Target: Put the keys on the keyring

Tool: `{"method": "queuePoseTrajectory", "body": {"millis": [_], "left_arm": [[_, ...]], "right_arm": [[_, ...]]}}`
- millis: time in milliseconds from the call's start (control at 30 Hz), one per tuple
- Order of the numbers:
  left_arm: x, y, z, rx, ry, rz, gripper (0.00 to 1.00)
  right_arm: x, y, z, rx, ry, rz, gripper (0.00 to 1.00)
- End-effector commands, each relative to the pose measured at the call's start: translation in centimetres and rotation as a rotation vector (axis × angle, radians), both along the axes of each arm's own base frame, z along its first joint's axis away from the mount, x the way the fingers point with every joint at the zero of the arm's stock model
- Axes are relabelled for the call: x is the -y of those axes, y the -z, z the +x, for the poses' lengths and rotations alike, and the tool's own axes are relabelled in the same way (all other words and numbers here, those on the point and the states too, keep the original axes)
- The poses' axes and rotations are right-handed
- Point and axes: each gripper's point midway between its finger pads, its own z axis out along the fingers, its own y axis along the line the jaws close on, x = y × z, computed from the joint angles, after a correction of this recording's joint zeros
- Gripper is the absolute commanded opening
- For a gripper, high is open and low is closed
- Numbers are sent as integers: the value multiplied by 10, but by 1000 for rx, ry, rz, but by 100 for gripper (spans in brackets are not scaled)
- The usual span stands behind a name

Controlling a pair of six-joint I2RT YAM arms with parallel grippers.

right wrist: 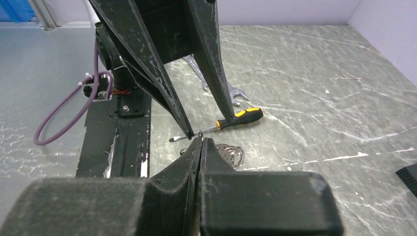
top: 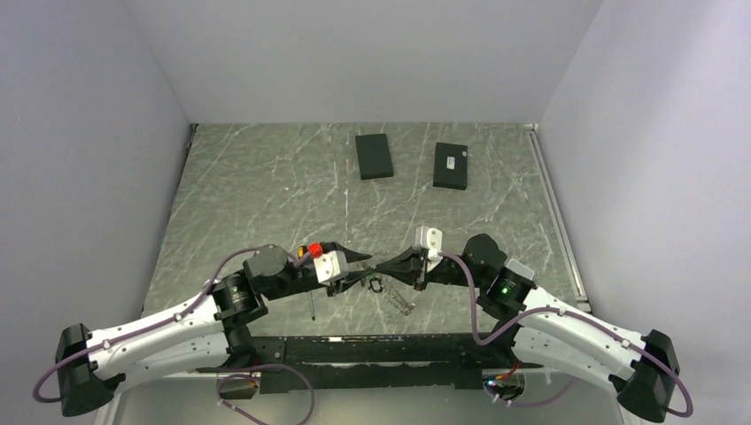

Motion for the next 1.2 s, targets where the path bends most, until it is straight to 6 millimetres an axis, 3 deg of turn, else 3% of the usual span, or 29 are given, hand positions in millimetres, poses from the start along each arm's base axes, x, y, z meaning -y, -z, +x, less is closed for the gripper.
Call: {"method": "queuePoseTrajectory", "body": {"millis": [0,400,733,967,1167], "left_arm": [[-3,-25,-6,22,23,-14,39],[-1,-13,-1,3,14,71,27],[8,-11,-1,-21,52,72,29],[14,-6,1,-36,74,90,23],[16,-8,-1,-29,102,62,26]], "right_arm": [[-4,-30,-2,73,-20,68,0],[-3,-34,-4,85,-19,74,0],[-2,-36,-5,91,-19,80,0],[-1,-38,-6,98,-19,89,0],[-2,-37,-8,97,-25,93,0]]}}
